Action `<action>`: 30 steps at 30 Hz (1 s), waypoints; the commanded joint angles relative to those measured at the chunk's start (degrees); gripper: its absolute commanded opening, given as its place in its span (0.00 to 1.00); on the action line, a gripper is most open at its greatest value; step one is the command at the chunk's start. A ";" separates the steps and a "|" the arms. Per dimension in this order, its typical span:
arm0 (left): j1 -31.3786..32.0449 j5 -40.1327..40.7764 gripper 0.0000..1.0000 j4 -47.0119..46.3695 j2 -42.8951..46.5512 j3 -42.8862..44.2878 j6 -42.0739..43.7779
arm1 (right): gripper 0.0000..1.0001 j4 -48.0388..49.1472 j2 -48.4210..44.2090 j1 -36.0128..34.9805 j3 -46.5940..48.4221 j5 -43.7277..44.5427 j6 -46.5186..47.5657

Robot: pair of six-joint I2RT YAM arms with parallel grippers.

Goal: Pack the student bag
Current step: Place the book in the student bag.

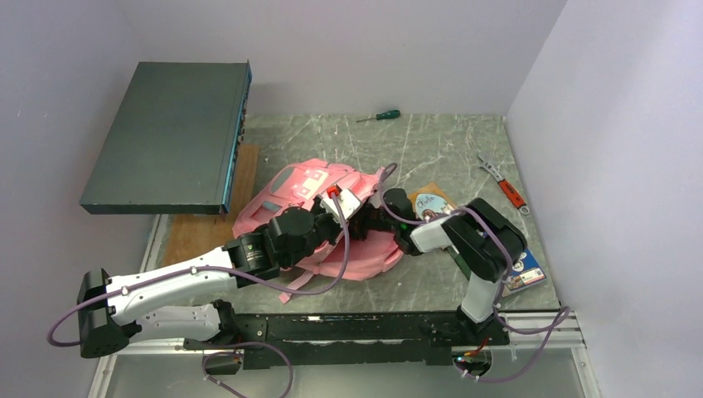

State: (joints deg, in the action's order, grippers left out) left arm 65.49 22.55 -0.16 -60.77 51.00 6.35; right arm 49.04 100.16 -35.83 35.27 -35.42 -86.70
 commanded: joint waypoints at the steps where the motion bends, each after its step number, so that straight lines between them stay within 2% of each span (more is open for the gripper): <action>1: -0.19 1.32 0.00 -5.61 1.15 2.22 0.94 | 0.12 15.68 9.23 -0.53 6.17 1.89 -1.50; 4: -0.19 -0.90 0.00 -4.50 1.84 1.97 -1.46 | 0.22 23.12 18.07 -0.85 8.80 3.37 -0.71; 6: -0.19 -0.62 0.00 -5.22 2.20 1.01 -2.09 | 0.30 26.26 18.96 -0.57 7.21 4.11 -1.73; 7: -0.19 -0.06 0.00 -5.19 2.40 0.51 -2.39 | 0.35 23.24 17.19 -0.04 6.11 3.81 -0.21; 9: -0.15 1.13 0.00 -5.24 3.00 -0.81 -3.13 | 0.48 9.79 10.40 1.23 4.17 3.66 7.10; 10: -0.19 1.45 0.00 -5.80 3.29 -1.54 -3.37 | 0.58 1.30 6.43 1.83 4.00 4.13 11.90; 12: -0.19 2.12 0.00 -6.92 3.58 -2.92 -3.95 | 0.71 -16.37 0.52 3.00 5.51 4.76 19.69; 15: -0.19 2.78 0.00 -7.22 3.06 -3.69 -5.23 | 0.82 -32.47 -4.46 4.14 6.12 4.82 26.51; 18: -0.19 3.43 0.00 -7.44 2.60 -4.17 -5.99 | 0.87 -39.63 -8.26 4.33 5.07 6.68 30.13; 22: -0.19 4.69 0.00 -7.51 2.84 -5.43 -5.95 | 0.88 -48.28 -14.57 5.03 5.47 10.40 34.81; 30: -0.19 4.33 0.00 -6.88 2.85 -7.44 -5.66 | 0.87 -80.41 -32.43 5.94 12.72 22.57 49.93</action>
State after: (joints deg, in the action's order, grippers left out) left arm 65.73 23.03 -4.71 -59.81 44.31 0.38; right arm -13.06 75.26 -30.83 42.57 -21.26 -46.78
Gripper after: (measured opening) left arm 0.012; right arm 0.871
